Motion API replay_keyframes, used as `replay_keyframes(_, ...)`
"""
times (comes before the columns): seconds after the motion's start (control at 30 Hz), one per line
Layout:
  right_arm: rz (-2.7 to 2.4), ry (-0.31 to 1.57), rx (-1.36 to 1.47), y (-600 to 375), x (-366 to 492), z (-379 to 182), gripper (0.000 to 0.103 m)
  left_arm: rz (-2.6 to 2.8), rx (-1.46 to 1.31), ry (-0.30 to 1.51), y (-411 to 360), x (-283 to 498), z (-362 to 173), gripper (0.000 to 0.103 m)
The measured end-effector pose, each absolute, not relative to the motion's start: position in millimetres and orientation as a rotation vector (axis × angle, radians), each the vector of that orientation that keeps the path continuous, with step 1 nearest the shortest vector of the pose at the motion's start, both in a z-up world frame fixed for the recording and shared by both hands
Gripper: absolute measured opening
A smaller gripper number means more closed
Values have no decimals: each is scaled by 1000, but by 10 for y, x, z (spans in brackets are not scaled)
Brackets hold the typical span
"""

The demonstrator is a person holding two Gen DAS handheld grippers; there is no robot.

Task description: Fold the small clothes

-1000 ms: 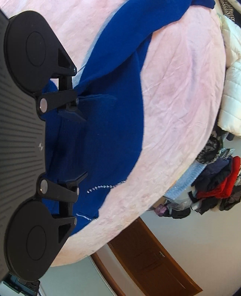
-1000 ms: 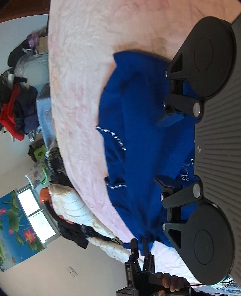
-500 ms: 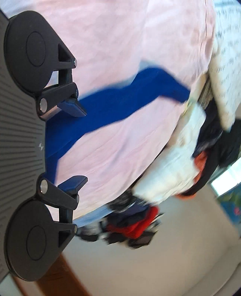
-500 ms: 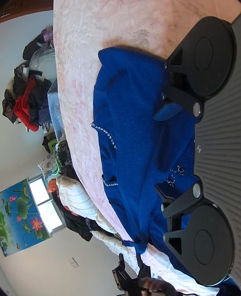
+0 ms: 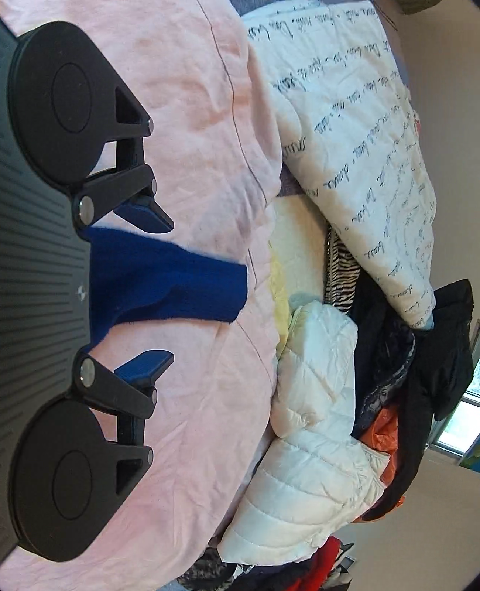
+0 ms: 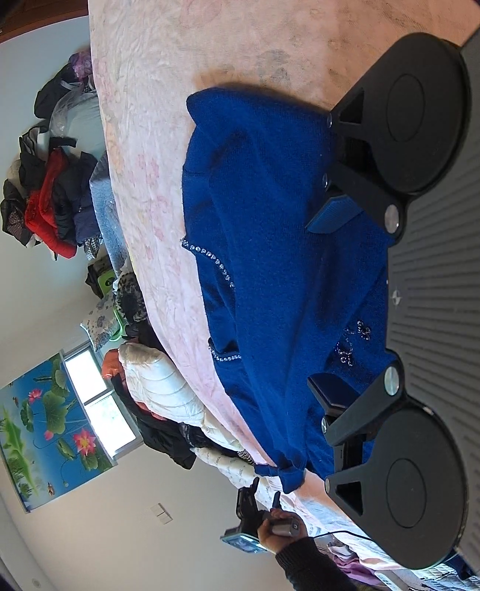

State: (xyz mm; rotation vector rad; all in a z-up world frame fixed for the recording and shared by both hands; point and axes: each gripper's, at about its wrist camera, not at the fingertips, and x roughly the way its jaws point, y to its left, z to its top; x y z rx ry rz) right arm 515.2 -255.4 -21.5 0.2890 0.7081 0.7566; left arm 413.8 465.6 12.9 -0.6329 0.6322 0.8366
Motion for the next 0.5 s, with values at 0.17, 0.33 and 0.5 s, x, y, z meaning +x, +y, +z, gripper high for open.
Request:
replay_keyframes(0.17, 765, 709, 308, -2561, 5159, -220, 85, 821, -663, 699, 4733, 4358, -116, 70)
replay_keyframes(0.33, 774, 711, 329, -2577, 5168, -228, 86, 908, -633, 729, 4775, 4394, -339, 56)
replay_keyframes(0.5, 783, 713, 348, -2596, 5182, -243, 88, 958, -585, 705, 4781, 4335, -307, 9)
